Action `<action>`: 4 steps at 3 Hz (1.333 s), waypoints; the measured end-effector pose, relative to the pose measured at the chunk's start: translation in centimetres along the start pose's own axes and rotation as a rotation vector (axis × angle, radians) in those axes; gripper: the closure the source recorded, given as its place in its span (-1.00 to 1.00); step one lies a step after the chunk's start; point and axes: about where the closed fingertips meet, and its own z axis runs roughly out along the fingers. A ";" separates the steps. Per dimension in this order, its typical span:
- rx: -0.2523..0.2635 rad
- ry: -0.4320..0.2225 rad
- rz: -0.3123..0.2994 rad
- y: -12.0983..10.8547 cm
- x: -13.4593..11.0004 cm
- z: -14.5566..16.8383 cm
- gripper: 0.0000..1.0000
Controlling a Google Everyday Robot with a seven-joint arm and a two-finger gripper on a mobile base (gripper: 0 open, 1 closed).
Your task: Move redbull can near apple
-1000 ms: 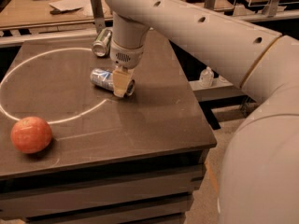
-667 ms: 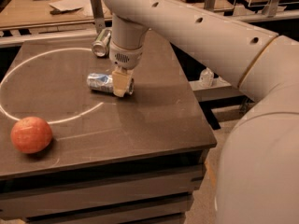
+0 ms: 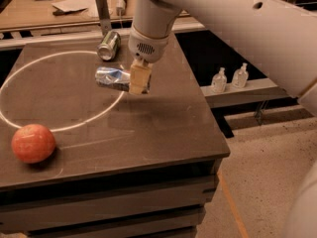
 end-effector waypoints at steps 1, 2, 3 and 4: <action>-0.015 -0.019 -0.045 2.4 -0.6 -0.7 1.00; -0.027 -0.006 -0.108 5.4 -2.3 0.5 1.00; -0.052 0.038 -0.167 7.7 -3.4 2.8 0.73; -0.081 0.078 -0.205 8.9 -4.1 4.7 0.26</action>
Offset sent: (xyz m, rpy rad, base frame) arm -0.0837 0.0597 -0.0235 -0.0441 0.0086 0.1939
